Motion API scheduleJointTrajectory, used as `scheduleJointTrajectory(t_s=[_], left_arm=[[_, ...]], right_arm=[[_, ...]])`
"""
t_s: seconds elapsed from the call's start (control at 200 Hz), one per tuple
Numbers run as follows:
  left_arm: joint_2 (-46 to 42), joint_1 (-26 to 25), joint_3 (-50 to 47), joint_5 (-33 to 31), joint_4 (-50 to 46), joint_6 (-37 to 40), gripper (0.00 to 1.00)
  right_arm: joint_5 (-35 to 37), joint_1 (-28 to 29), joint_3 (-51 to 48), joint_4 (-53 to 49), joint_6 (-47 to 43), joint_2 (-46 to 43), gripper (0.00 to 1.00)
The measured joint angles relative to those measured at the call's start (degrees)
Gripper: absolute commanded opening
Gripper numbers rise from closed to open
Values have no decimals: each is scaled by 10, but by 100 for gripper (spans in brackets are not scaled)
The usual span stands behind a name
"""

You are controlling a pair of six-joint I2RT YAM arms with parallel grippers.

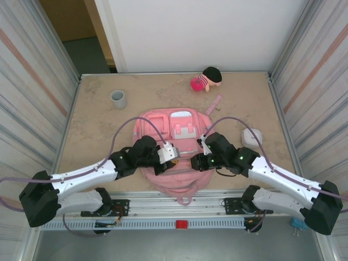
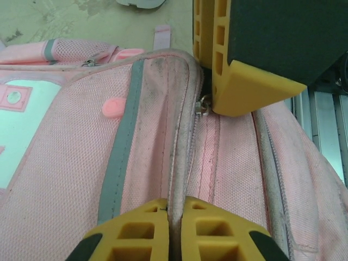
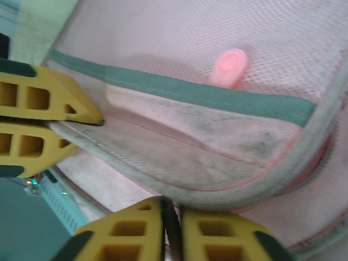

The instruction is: Pack books, pencil case, and school supplies into a backpack

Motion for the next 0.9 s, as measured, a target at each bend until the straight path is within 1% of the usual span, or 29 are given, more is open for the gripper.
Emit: scheduleJointTrajectory(t_s=[0.07,0.115,0.246,0.306,0.346,0.436,0.596,0.737,0.902], left_arm=[[-5,2,-3,-1,2,-2,6],[-11,4,-3,-2,2,-2,6],[-42,12,-14,-12,-2,-2,7],[-59,15,-22,-16,-11,-2,9],[-68,15,-26,-17,-15,-2,11],[-84,14,-35,-17,-19,-4,19],[-93,16,-40,-19,-30,-12,28],[-80,16,-38,-17,-30,-16,37],[-56,16,-26,-11,-30,-18,37]], right_arm=[[-3,-4,-1,0,-3,-10,0],[-5,-11,-3,0,-4,-19,0],[-28,-61,-16,1,-5,-60,0],[-34,-90,-24,-1,-5,-75,0],[-42,-98,-29,3,-5,-77,0],[-64,-100,-33,10,-5,-77,0],[-66,-99,-35,9,-5,-70,0],[-64,-88,-35,10,-5,-64,0],[-54,-58,-35,11,-5,-54,0]])
